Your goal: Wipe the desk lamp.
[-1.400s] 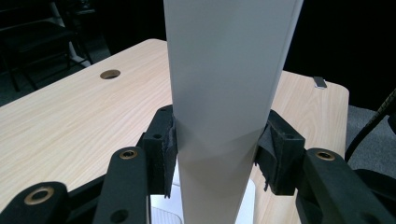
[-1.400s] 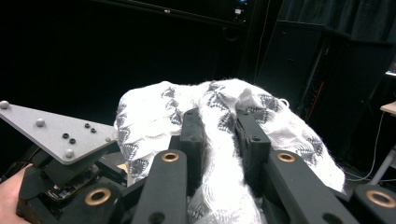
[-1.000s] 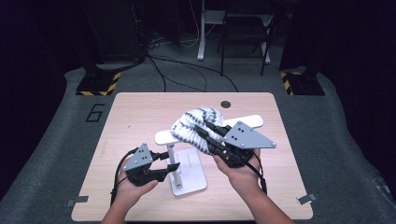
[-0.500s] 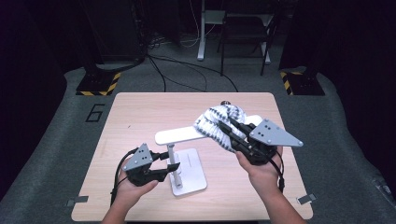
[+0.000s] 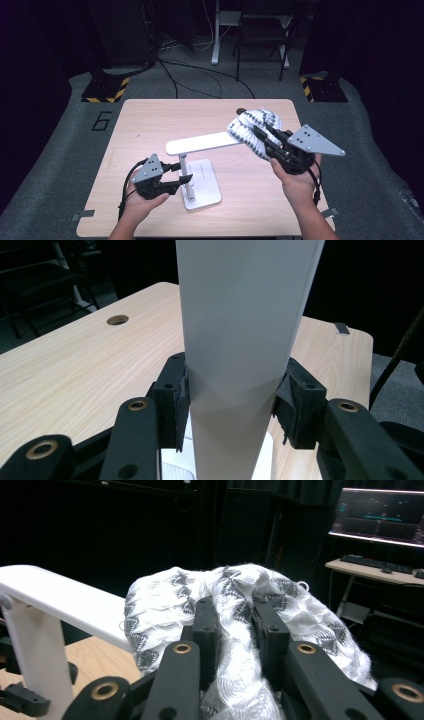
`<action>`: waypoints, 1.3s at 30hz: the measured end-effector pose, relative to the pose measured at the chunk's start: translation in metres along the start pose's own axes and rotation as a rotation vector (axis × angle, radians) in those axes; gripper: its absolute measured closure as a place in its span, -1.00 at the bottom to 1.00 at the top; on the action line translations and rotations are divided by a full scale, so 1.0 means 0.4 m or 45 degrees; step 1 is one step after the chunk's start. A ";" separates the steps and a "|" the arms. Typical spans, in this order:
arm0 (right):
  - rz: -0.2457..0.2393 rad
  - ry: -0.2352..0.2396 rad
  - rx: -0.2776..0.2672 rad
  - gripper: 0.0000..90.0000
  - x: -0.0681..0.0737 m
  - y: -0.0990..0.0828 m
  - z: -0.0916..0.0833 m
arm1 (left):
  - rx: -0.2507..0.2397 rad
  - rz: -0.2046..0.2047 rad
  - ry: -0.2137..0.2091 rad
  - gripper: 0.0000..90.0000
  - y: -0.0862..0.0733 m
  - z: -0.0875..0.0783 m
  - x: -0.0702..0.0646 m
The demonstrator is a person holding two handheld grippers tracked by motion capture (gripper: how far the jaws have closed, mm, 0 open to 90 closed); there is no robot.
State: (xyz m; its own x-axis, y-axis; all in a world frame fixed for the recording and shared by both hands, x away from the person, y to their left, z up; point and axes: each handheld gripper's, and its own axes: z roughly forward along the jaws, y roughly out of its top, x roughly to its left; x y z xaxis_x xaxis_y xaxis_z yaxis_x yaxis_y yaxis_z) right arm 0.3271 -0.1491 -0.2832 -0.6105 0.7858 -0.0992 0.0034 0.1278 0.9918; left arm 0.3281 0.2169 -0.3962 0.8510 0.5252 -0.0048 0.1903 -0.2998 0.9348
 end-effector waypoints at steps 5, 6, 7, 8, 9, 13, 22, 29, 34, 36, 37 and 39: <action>0.017 -0.031 0.000 0.68 -0.023 -0.005 -0.016 | 0.000 0.001 0.000 0.18 0.000 0.000 0.000; 0.022 -0.037 0.001 0.68 -0.025 -0.005 -0.020 | 0.001 0.000 0.000 0.18 0.000 0.000 0.000; 0.025 -0.048 0.002 0.68 -0.031 -0.006 -0.024 | 0.001 0.001 0.002 0.18 0.000 0.000 0.000; 0.023 -0.053 0.002 0.68 -0.035 -0.006 -0.026 | 0.000 0.000 0.001 0.18 0.000 0.000 0.000; 0.027 -0.054 0.005 0.68 -0.038 -0.006 -0.028 | 0.000 0.000 0.001 0.18 0.000 -0.001 0.000; 0.035 -0.069 0.007 0.68 -0.049 -0.006 -0.033 | 0.000 0.000 0.000 0.18 0.000 0.000 0.001; 0.043 -0.076 0.008 0.68 -0.049 -0.007 -0.032 | 0.000 -0.002 0.000 0.18 -0.001 -0.001 0.001; 0.048 -0.061 0.008 0.68 -0.038 -0.007 -0.027 | -0.003 -0.001 -0.002 0.18 -0.001 0.000 0.001; 0.029 -0.030 0.009 0.68 -0.015 -0.005 -0.013 | -0.003 -0.001 -0.001 0.18 -0.001 0.000 0.001; 0.017 -0.017 0.007 0.68 -0.004 -0.004 -0.008 | -0.002 -0.002 -0.001 0.18 -0.001 0.000 0.001; 0.017 -0.011 0.007 0.68 0.002 -0.003 -0.006 | -0.002 -0.002 -0.001 0.18 0.000 0.000 0.001; 0.016 0.002 0.007 0.68 0.010 -0.002 -0.002 | -0.001 -0.002 -0.001 0.18 -0.001 -0.001 0.001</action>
State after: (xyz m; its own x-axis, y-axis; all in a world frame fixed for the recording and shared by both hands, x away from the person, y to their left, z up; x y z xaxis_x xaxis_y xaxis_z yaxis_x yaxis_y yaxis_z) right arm 0.3241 -0.1464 -0.2843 -0.6113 0.7866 -0.0868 0.0156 0.1216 0.9925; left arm 0.3284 0.2176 -0.3964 0.8509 0.5253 -0.0065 0.1913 -0.2982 0.9351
